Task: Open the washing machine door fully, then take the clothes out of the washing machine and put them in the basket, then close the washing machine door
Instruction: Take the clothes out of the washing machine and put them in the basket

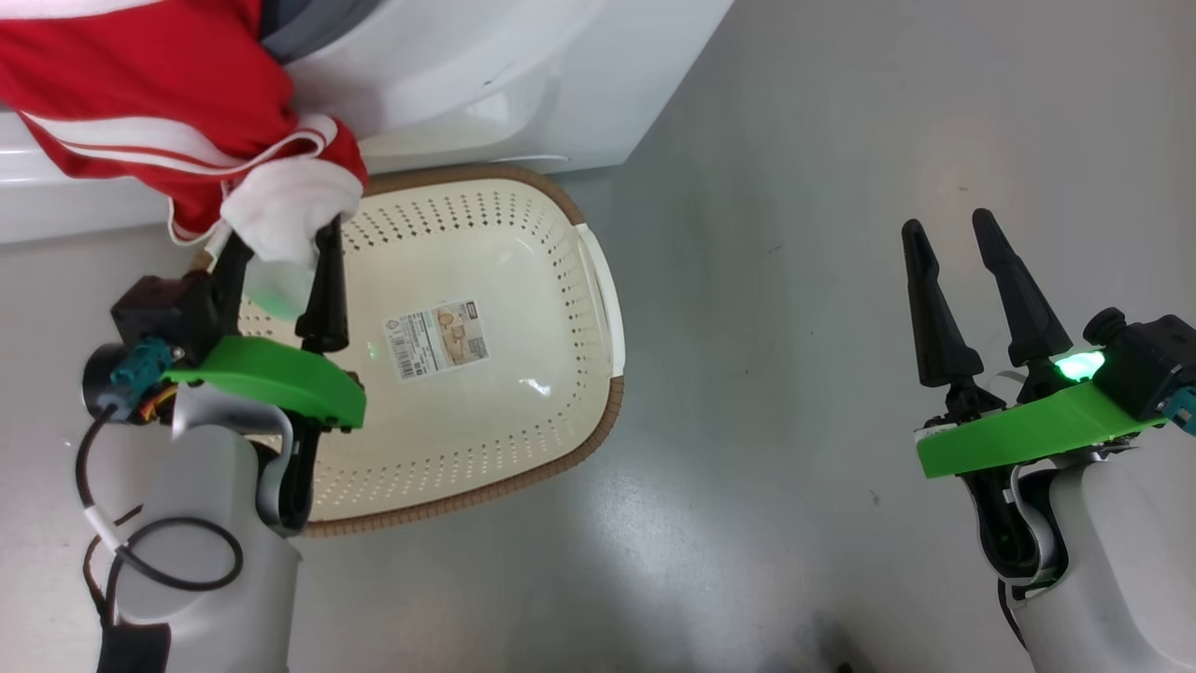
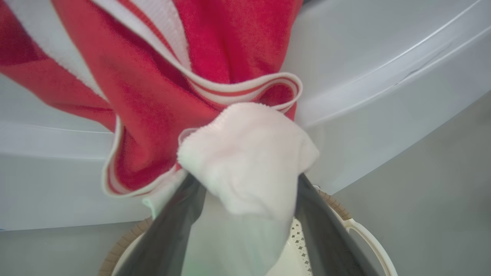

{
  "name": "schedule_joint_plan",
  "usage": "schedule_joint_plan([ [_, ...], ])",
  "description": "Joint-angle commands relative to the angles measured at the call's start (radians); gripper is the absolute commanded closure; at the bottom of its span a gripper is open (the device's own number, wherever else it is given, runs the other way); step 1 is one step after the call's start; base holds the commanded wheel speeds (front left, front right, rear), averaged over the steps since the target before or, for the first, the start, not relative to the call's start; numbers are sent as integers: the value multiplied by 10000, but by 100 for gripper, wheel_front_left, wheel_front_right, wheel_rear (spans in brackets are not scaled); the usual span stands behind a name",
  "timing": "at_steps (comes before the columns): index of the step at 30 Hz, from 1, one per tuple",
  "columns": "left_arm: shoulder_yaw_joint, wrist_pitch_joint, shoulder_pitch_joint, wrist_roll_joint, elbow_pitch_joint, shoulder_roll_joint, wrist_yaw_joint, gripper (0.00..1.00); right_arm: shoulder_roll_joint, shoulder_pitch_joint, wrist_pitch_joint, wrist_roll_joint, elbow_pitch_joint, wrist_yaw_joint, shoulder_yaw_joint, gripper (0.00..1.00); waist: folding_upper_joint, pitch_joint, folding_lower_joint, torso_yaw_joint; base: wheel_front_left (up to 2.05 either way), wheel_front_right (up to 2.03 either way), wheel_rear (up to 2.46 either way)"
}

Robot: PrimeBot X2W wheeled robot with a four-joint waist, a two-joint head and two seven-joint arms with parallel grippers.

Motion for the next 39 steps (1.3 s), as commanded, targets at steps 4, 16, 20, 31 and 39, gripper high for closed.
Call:
schedule_joint_plan([
  [4,228,-51,634,-119,-721,244,-53,0,-79,123,-63,-35,-184,65,169,0,0,-162,0,139,0,0,0],
  [16,602,-51,1883,-92,-2328,154,-53,0,-295,296,-63,-58,-156,65,221,0,0,-528,0,489,0,0,0],
  [20,756,-51,2323,-140,-2949,143,-53,0,-367,375,-63,-51,-152,65,238,0,0,-615,0,576,0,0,0],
  [31,931,-51,3683,-559,-4792,139,129,0,-487,494,-63,-42,-149,65,269,0,0,-740,0,620,0,0,0],
  [39,626,-51,4135,-661,-5616,138,510,0,-516,509,-63,-52,-171,65,197,0,0,-726,0,644,0,0,0],
])
